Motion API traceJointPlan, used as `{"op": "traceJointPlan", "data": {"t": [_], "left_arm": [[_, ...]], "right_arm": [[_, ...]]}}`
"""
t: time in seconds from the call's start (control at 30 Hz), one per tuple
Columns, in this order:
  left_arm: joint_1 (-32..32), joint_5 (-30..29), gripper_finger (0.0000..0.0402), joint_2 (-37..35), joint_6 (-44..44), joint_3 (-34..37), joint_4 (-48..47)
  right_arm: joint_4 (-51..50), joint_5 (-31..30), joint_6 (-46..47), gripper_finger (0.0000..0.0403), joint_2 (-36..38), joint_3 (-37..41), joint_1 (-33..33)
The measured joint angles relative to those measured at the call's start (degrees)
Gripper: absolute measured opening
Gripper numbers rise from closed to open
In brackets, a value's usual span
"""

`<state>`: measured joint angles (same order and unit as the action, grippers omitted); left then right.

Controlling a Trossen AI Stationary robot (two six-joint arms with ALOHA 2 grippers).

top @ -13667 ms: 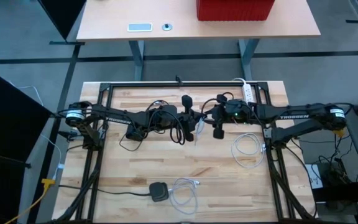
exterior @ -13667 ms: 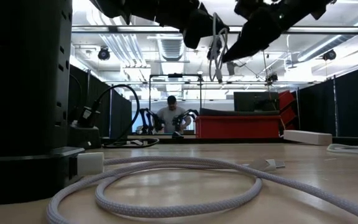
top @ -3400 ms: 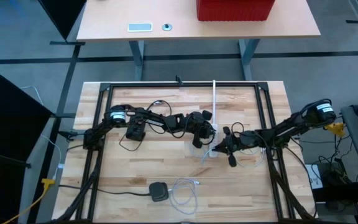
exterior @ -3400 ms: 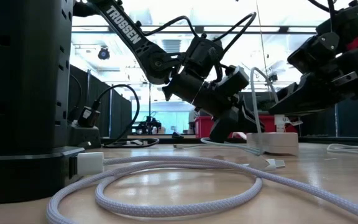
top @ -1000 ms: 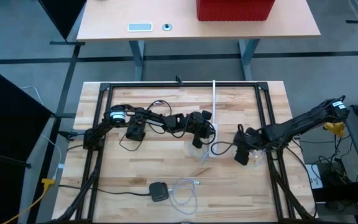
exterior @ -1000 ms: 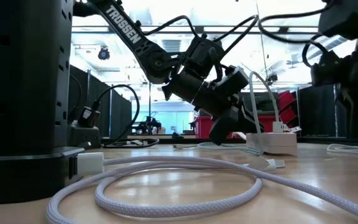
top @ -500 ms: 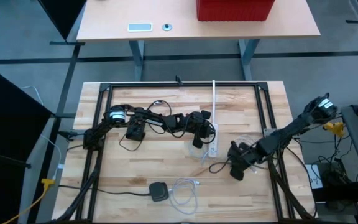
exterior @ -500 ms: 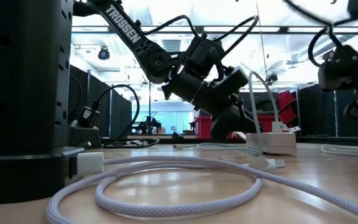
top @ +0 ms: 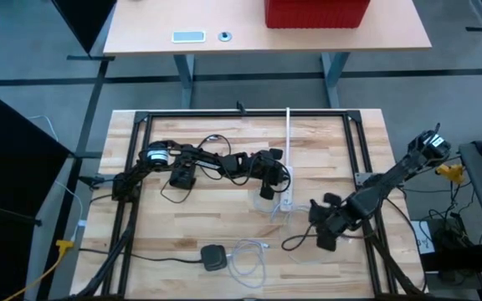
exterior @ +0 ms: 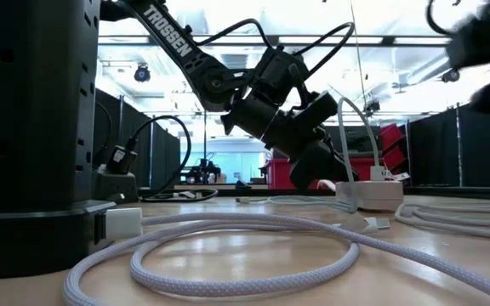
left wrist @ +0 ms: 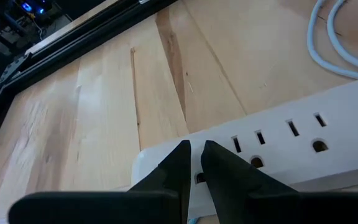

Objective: Insert USB
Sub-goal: Insert the white charger cable into the white outlet extension

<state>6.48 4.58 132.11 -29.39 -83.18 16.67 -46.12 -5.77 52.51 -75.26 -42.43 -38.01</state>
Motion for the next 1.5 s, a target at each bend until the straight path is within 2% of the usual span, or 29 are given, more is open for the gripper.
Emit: {"op": "traceJointPlan", "data": {"t": [0.23,0.4,0.53,0.67,0.97,1.27,1.5], "left_arm": [[0.0,0.0,0.0041,0.0,0.0,0.0,0.0],[0.0,0.2,0.0041,0.0,0.0,0.0,0.0],[0.0,0.3,0.0041,0.0,0.1,0.0,0.0],[-0.1,0.4,0.0041,0.0,0.4,0.0,0.0],[-0.1,0.6,0.0041,0.0,1.0,0.0,0.0],[-0.1,0.6,0.0041,0.0,1.2,0.0,0.0],[-0.1,0.6,0.0041,0.0,1.3,0.0,0.0]], "right_arm": [[0.4,5.3,-4.0,0.0095,0.8,-0.5,-5.3],[3.6,6.9,-3.9,0.0135,-1.1,-0.7,-10.2],[3.2,7.0,-0.4,0.0148,-2.5,-0.7,-12.0],[1.5,7.4,4.0,0.0145,-2.6,-0.7,-12.9],[0.3,5.5,12.5,0.0103,-4.1,0.2,-13.4],[2.2,8.6,10.3,0.0083,-11.8,0.0,-14.8],[3.1,10.0,0.3,0.0086,-13.4,-1.5,-14.8]]}}
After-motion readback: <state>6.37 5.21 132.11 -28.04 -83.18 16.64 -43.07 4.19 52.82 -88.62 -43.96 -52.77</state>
